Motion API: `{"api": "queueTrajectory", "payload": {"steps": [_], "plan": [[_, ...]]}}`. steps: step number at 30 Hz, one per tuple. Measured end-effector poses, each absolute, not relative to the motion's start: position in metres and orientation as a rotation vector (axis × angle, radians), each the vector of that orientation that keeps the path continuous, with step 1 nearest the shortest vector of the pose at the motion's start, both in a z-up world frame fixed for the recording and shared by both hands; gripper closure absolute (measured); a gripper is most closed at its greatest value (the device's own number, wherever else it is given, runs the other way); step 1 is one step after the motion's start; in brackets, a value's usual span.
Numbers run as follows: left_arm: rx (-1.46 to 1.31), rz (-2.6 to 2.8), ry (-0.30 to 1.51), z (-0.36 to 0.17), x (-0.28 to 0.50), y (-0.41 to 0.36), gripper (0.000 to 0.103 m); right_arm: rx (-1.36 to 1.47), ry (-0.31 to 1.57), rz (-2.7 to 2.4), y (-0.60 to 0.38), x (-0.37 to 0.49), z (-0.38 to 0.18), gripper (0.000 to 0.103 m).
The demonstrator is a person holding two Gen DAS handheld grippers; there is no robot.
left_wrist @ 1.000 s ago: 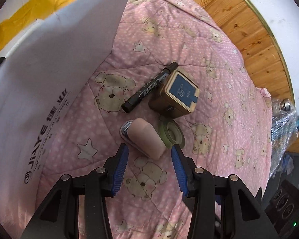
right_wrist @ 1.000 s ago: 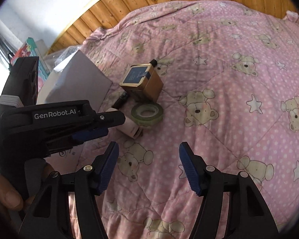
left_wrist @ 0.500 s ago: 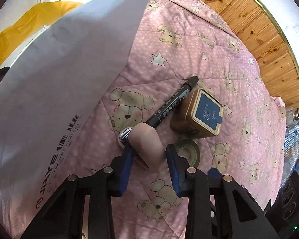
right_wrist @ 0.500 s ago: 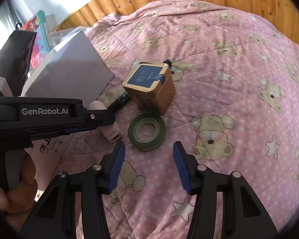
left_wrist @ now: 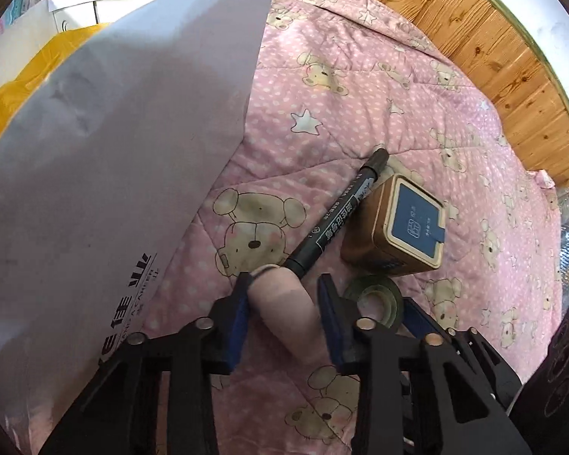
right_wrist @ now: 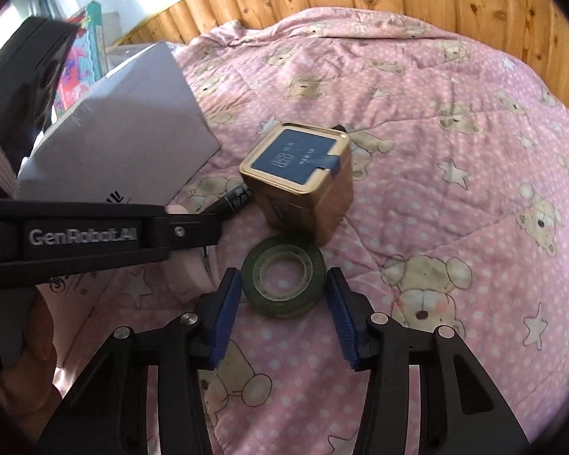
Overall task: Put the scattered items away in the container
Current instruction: 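Grasp the pink stapler with the left tool while the right tool grasps the green tape roll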
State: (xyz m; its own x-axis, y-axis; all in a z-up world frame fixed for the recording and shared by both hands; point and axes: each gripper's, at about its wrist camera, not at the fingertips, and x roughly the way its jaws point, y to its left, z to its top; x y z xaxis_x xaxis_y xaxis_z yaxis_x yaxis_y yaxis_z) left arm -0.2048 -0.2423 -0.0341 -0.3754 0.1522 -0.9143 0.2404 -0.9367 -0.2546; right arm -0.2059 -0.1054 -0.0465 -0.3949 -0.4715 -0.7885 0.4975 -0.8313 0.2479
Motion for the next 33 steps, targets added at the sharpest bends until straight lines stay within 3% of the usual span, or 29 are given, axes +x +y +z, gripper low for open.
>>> {"api": "queueTrajectory", "payload": {"steps": [15,33], "plan": [[1.716,-2.67,0.436,0.005,-0.161,-0.23,0.073,1.255,-0.176,-2.263,-0.068,-0.184,-0.016,0.055],[1.622,-2.801,0.384,0.059,-0.114,-0.212,0.073,1.155,-0.184,-2.313,-0.061,-0.119,0.039,0.055]]}}
